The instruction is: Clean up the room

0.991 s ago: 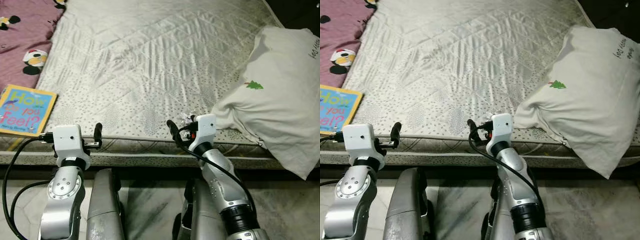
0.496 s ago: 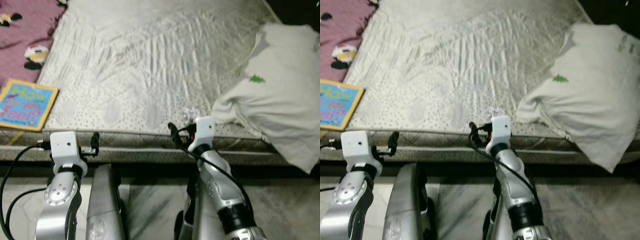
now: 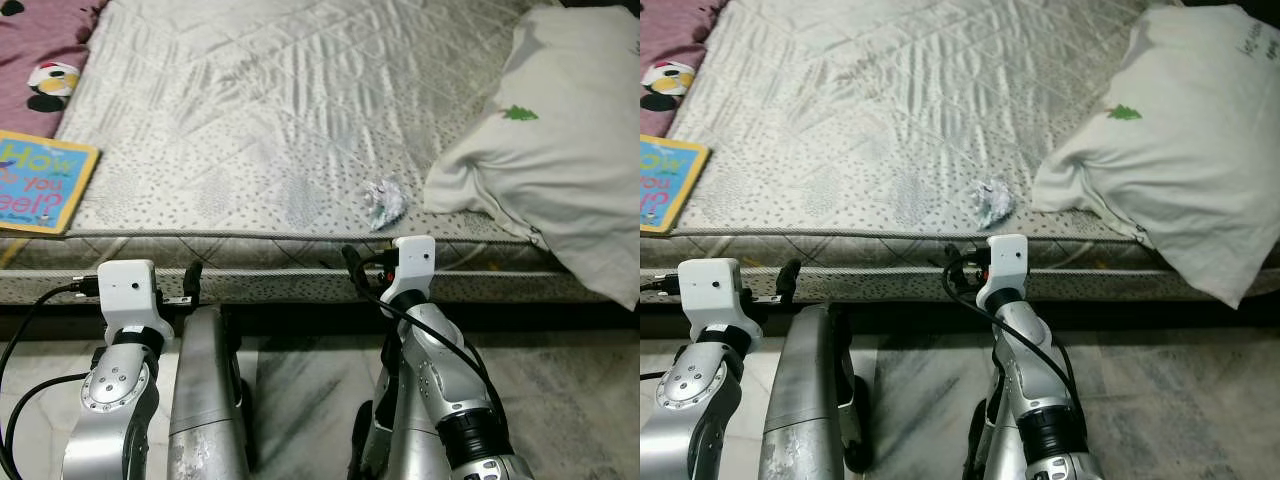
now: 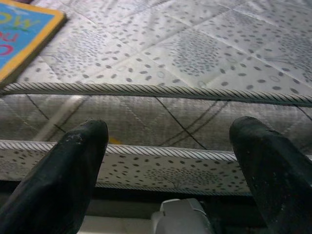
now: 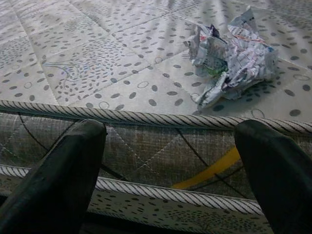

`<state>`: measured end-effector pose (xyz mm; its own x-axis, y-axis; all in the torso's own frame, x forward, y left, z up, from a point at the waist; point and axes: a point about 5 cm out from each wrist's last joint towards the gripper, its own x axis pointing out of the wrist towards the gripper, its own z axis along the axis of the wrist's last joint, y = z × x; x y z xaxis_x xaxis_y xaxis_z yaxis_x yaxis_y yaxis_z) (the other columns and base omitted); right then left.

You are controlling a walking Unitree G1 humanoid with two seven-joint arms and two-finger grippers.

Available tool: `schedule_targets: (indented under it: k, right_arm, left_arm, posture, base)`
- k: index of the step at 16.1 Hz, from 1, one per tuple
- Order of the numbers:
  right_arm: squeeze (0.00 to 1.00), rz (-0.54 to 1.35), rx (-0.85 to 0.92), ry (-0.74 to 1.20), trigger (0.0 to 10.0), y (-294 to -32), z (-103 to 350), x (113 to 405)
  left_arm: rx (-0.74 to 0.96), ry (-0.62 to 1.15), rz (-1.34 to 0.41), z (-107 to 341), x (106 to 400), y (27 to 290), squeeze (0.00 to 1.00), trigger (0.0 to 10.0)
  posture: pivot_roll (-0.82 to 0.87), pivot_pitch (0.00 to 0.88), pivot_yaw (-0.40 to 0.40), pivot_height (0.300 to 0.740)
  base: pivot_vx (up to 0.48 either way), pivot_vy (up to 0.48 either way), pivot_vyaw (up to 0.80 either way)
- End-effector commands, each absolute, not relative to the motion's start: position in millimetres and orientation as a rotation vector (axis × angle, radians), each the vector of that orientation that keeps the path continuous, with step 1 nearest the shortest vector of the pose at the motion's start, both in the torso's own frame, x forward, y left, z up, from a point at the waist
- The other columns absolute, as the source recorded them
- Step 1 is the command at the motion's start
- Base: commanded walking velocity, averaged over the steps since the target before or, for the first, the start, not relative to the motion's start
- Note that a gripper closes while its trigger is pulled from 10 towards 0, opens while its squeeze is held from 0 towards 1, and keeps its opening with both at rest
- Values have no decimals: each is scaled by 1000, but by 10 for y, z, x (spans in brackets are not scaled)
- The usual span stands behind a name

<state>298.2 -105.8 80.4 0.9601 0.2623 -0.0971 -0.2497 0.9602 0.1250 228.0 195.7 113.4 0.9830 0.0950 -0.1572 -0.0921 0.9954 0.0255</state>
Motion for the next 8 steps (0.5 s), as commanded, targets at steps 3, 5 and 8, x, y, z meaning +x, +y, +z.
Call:
schedule_targets:
  k: [3, 5, 8]
  right_arm:
    - [0, 256, 109, 100, 10000, -1062, 818, 3000]
    - [0, 249, 107, 94, 10000, -1077, 827, 3010]
    - [0, 245, 100, 66, 10000, -1091, 872, 3032]
  left_arm:
    - [8, 139, 63, 1178, 2268, 1920, 0, 10000]
    - [5, 139, 64, 1172, 2275, 1911, 0, 10000]
    - [1, 137, 63, 1163, 2283, 1893, 0, 10000]
  posture:
    - [115, 203, -66, 484]
    - [113, 199, -70, 484]
    - [111, 196, -74, 484]
  base:
    - [90, 0, 0]
    - [264, 0, 0]
    - [265, 0, 0]
